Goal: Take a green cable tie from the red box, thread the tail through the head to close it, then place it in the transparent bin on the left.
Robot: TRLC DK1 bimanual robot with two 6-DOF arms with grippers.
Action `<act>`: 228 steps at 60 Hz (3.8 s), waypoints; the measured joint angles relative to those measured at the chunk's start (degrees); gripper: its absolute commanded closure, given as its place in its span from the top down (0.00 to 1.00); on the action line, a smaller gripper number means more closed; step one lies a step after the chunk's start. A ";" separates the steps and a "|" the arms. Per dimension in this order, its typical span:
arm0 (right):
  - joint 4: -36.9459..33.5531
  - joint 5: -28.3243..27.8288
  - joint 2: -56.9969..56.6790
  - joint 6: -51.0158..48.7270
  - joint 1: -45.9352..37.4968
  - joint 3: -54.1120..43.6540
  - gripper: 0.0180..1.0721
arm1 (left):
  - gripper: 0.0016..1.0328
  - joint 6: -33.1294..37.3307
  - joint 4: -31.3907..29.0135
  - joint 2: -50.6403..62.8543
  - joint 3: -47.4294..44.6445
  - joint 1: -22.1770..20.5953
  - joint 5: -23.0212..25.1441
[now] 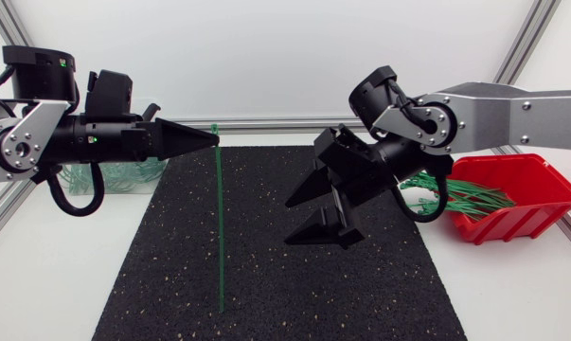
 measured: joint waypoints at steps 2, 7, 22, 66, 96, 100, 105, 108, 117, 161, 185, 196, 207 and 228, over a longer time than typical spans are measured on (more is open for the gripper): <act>1.86 2.49 -0.35 -1.11 0.79 -0.66 0.97 | 0.03 0.00 -2.03 0.02 0.76 0.26 0.52; 8.68 7.96 -1.90 -3.02 2.75 -3.17 0.96 | 0.03 0.00 -6.14 0.20 2.56 0.83 1.60; 18.38 20.15 -5.95 -13.09 9.03 -8.33 0.96 | 0.03 -0.24 -15.76 3.61 7.08 3.04 4.52; 34.99 38.40 -11.39 -36.89 24.24 -16.28 0.96 | 0.03 -1.75 -22.23 6.60 9.97 5.95 7.06; 63.95 32.83 -10.34 -52.33 26.58 -30.27 0.96 | 0.03 -2.99 -25.42 11.26 12.55 5.99 8.15; 66.12 32.30 -8.63 -54.40 26.71 -31.74 0.96 | 0.03 -2.99 -25.42 11.43 12.55 5.99 8.13; 68.59 32.26 -6.38 -55.74 27.50 -32.70 0.96 | 0.03 -2.99 -25.44 11.61 12.63 5.99 8.26; 70.12 32.13 -5.11 -56.70 28.17 -32.89 0.96 | 0.03 -2.99 -25.44 11.78 12.74 5.97 8.33; 72.30 31.23 -3.21 -57.42 29.62 -33.03 0.96 | 0.03 -2.99 -25.46 12.85 12.98 5.92 8.94; 75.17 20.94 -0.28 -66.07 31.06 -34.73 0.55 | 0.03 -2.51 -26.03 15.08 13.18 4.50 9.60; 75.58 23.15 0.55 -67.28 32.70 -34.73 0.34 | 0.03 -2.51 -26.05 15.08 13.18 3.39 9.62; 76.46 23.56 1.09 -67.30 33.31 -34.73 0.26 | 0.03 -2.49 -26.08 15.08 13.16 3.28 9.60; 76.48 24.09 1.42 -67.43 33.68 -34.73 0.20 | 0.03 -2.32 -26.47 15.08 13.16 3.10 9.60; 76.65 25.22 1.42 -67.43 33.68 -34.73 0.19 | 0.03 -1.86 -26.93 14.95 12.72 2.91 9.60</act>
